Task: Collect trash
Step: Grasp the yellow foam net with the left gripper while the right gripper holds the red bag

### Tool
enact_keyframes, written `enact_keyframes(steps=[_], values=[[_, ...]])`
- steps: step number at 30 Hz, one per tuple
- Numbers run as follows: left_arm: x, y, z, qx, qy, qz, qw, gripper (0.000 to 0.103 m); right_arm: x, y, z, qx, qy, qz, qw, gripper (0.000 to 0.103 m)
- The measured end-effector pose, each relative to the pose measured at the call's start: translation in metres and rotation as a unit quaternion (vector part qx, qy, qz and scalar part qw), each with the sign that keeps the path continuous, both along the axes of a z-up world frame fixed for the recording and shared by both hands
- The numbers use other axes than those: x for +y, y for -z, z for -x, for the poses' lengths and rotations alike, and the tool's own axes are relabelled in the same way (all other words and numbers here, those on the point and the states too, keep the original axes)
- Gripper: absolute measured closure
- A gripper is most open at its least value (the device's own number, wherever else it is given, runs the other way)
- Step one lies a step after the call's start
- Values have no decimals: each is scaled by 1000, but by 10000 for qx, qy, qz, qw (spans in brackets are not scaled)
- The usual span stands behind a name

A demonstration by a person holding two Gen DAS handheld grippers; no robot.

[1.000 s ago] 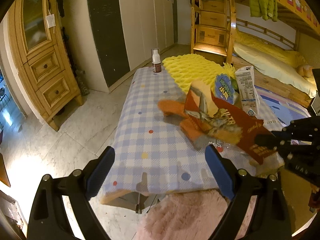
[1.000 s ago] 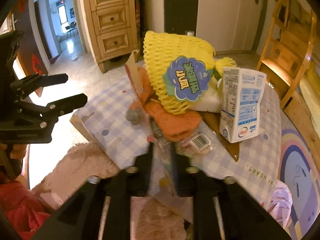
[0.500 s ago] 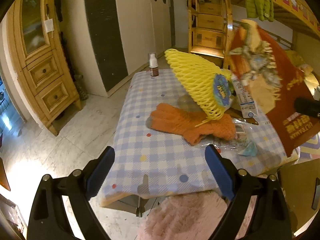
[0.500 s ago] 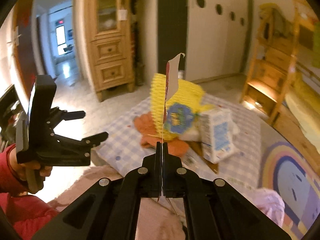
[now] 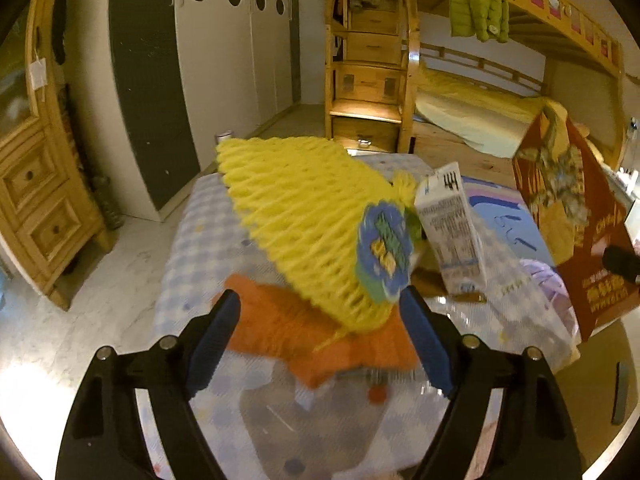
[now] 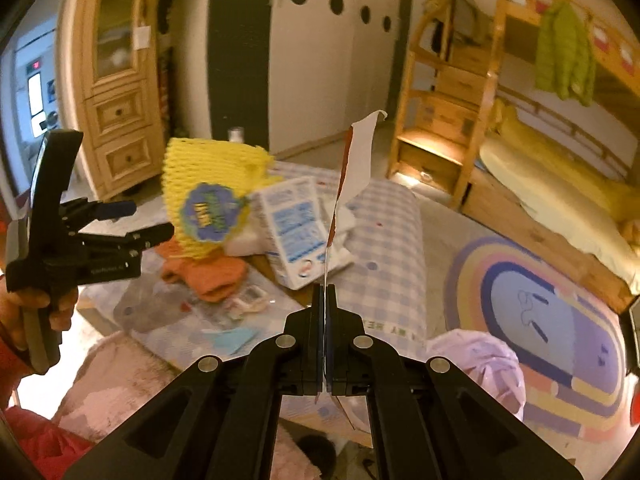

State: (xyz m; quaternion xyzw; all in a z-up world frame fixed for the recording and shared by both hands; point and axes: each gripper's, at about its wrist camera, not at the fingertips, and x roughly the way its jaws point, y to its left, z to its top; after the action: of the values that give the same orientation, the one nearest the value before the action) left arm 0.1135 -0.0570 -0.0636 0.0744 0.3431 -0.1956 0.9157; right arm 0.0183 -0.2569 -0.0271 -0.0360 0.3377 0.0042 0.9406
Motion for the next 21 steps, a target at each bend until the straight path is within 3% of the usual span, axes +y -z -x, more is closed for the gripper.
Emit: enact_keyframes(steps=[4,6,9,11,12,17,21], values=[[2,6,-27,244,73,355,9990,24,-6,9,-9,91,45,-78,9999,103],[2,7,-35,319,153,495,9981,33,-10,12,-10,125,56,-103,9999,103],[-1,6,-41,345,215,492,9980,55,-9,14,-10,152,57,-120,9998,103],[-2,-1,-39,202,228,449,9985,85,-8,12,-7,135,65,-143,9998,103],[-3,-8,-36,53,237,412,9989,89,-7,11,-6,129,69,-146,9998,103],[-8,-39,-19,-752,147,100,9970,94,-10,3,-3,10,175,-184,9997,103],[-8,-76,3,-1417,191,-78,9897,94,-14,-7,5,-148,272,-288,9991,103]])
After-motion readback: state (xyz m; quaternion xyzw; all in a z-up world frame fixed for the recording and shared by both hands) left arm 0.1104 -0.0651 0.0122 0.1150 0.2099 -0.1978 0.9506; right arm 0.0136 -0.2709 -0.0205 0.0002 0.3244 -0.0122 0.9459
